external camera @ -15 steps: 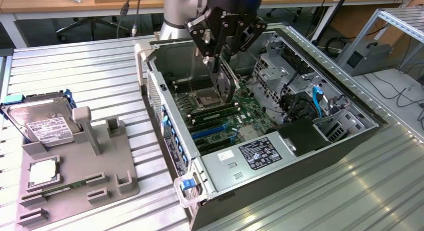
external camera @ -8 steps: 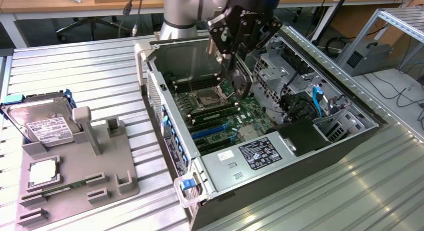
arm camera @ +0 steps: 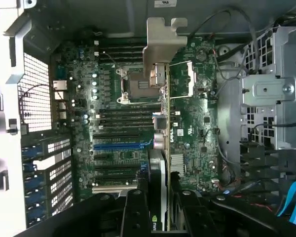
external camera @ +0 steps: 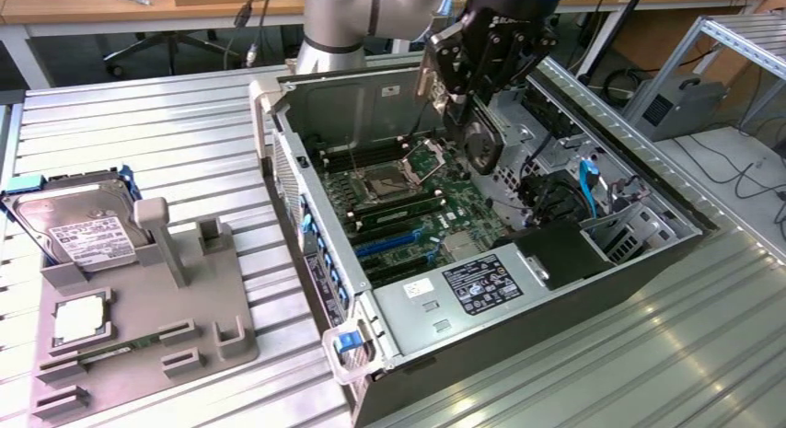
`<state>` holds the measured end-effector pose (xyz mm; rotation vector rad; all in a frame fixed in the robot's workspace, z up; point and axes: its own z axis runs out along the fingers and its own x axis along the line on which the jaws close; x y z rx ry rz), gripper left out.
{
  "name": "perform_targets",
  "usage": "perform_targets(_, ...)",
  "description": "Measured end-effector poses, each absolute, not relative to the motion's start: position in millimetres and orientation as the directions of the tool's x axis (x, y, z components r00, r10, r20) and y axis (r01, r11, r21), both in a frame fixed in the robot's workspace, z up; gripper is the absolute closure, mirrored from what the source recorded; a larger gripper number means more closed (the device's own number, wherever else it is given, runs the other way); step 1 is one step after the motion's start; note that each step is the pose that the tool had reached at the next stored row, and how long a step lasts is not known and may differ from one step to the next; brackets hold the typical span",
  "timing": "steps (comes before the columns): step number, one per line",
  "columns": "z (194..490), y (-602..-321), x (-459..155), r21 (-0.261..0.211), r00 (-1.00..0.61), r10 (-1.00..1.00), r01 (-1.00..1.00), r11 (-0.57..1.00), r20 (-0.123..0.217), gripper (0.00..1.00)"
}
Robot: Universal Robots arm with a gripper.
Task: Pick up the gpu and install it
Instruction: 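Pick up the gpu and move the gpu toward the slot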
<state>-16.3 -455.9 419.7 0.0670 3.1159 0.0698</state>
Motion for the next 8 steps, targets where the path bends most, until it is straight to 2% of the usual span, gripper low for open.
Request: perform_targets(8, 419.7, -454.9, 16.9, 0.045, -0.999, 0.027, 0.026, 0.999, -0.023, 0.73)
